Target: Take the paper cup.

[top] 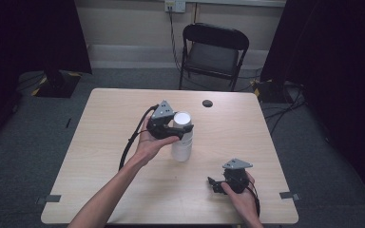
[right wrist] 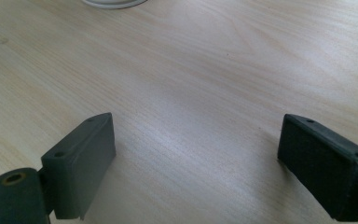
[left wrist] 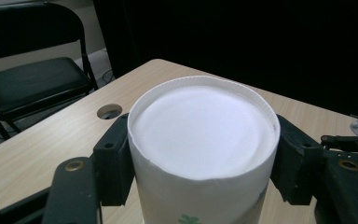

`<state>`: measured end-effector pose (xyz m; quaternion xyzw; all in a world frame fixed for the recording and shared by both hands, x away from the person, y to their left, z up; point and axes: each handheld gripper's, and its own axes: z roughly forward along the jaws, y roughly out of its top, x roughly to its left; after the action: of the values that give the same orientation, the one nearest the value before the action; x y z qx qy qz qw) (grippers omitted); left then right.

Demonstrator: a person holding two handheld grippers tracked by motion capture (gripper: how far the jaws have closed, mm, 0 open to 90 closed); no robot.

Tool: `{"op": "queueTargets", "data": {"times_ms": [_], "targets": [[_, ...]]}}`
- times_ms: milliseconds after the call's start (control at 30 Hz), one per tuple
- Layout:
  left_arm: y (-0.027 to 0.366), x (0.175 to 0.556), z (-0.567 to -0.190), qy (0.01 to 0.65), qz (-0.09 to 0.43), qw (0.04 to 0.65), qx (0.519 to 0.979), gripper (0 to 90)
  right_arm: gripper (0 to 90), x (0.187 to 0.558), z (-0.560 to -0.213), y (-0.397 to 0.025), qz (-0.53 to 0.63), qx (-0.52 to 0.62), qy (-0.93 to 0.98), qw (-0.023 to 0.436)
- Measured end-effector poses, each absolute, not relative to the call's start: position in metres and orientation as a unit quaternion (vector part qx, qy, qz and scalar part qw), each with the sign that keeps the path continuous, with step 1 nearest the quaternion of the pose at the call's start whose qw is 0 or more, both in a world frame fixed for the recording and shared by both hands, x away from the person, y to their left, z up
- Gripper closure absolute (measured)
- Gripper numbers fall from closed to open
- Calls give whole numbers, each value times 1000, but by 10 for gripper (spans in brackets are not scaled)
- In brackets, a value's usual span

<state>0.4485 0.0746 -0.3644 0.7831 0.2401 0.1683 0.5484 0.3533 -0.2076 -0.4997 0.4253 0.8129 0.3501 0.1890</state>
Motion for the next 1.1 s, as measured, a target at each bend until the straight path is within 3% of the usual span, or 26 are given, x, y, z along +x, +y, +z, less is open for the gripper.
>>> {"op": "queueTargets", "data": {"times_ms": [1100], "targets": [[80, 446, -331, 234, 185, 595, 746, 349, 105, 354, -500, -208, 350, 424, 813, 189]]}}
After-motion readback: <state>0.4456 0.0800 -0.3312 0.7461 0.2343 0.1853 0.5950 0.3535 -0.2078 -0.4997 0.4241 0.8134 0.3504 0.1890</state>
